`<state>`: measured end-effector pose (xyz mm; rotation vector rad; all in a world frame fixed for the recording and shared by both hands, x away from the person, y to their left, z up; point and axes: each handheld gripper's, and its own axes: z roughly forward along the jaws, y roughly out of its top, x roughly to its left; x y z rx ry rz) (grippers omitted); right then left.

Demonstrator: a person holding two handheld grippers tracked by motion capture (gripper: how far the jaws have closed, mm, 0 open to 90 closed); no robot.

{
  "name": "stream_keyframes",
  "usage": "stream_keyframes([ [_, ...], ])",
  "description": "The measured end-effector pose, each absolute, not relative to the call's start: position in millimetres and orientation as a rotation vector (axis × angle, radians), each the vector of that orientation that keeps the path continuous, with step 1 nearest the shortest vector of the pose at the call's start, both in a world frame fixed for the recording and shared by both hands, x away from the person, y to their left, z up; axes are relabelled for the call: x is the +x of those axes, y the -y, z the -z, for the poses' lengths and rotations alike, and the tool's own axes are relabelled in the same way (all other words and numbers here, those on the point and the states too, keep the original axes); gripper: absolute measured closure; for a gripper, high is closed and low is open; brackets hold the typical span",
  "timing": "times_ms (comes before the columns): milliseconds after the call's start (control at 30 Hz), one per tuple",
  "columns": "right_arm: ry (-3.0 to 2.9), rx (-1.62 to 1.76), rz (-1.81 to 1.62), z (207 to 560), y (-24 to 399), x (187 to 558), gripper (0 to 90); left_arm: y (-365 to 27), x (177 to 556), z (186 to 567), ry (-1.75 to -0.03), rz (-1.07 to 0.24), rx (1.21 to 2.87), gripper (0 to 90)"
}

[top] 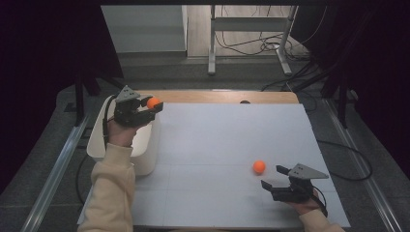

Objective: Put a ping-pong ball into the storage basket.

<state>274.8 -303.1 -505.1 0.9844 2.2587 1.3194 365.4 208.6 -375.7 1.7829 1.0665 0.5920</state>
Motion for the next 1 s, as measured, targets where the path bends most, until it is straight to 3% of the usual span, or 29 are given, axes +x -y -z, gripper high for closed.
stream_keyframes([
  [1000,-2.26,0.985,-1.318,505.1,303.2,274.7,15.4,-245.6,372.0,385.5,-1.215,-0.643,1.736,49.8],
])
